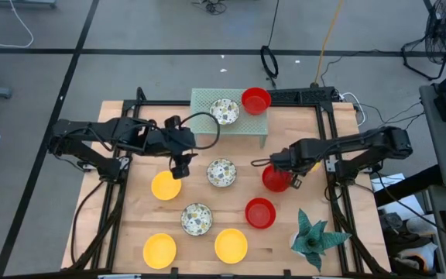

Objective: Pick & Place Mini bowls
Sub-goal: Put the yellow bowl on the shelf

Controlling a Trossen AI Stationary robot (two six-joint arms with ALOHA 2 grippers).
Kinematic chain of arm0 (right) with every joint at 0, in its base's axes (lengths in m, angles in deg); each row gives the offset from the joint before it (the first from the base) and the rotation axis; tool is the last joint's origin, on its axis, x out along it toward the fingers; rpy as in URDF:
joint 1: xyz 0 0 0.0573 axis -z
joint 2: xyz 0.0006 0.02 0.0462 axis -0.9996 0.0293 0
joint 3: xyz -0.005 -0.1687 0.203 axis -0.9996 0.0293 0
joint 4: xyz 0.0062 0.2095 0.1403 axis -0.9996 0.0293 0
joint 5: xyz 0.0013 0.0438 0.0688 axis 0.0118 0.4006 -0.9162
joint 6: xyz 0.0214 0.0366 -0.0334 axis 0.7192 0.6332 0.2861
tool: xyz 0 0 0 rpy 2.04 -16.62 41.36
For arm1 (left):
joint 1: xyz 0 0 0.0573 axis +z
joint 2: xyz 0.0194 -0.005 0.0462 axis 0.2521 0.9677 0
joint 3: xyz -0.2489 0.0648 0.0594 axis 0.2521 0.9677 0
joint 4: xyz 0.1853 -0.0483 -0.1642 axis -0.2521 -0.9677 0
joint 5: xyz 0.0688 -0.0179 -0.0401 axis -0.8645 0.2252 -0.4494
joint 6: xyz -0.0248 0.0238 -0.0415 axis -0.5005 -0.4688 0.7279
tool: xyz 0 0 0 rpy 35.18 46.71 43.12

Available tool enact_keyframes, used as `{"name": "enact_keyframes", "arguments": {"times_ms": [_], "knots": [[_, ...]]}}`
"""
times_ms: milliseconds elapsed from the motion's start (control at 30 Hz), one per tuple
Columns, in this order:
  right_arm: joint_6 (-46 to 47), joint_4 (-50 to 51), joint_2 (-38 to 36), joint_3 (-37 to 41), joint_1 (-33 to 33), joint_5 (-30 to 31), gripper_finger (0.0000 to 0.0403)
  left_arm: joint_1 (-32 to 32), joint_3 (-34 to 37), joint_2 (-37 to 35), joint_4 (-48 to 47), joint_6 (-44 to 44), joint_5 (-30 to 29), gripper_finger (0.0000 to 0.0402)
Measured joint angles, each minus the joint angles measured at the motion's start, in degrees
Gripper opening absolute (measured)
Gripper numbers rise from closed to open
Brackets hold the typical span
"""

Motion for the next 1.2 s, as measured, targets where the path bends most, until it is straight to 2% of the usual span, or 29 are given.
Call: {"name": "enact_keyframes", "arguments": {"times_ms": [133,233,333,500,600,767,900,1000,1200], "knots": [[-1.87,1.41,0.0,-8.05,-0.73,2.31,0.0001,0.0,0.0,0.0,1.87,-6.12,0.05,0.0186],[-7.0,-3.12,-0.04,-12.57,-1.93,1.91,0.0001,0.0,0.0,0.0,3.36,-10.97,0.69,0.0186],[-13.42,-11.56,-0.04,-15.32,-3.14,-2.7,0.0001,0.0,0.0,0.0,5.05,-16.04,3.37,0.0186],[-24.43,-29.12,-0.04,-16.0,-5.54,-17.24,0.0,0.0,0.0,0.0,7.8,-22.49,12.62,0.0186],[-31.35,-37.74,-0.04,-16.0,-7.12,-23.26,0.0,0.0,0.0,0.0,10.19,-25.75,18.95,0.0186],[-41.6,-48.24,-0.03,-16.0,-9.54,-26.13,0.0,-0.04,0.09,1.32,15.84,-29.12,27.4,0.0187],[-48.19,-53.62,1.28,-16.07,-10.98,-29.28,0.0,-0.04,0.02,2.89,19.79,-31.42,29.43,0.0187],[-52.14,-54.97,2.32,-16.05,-12.09,-31.24,0.0,0.02,-0.1,4.49,21.61,-33.55,31.98,0.0187],[-58.49,-58.26,3.95,-15.94,-12.43,-31.13,0.0,0.11,0.0,7.59,20.88,-36.08,40.13,0.0206]]}}
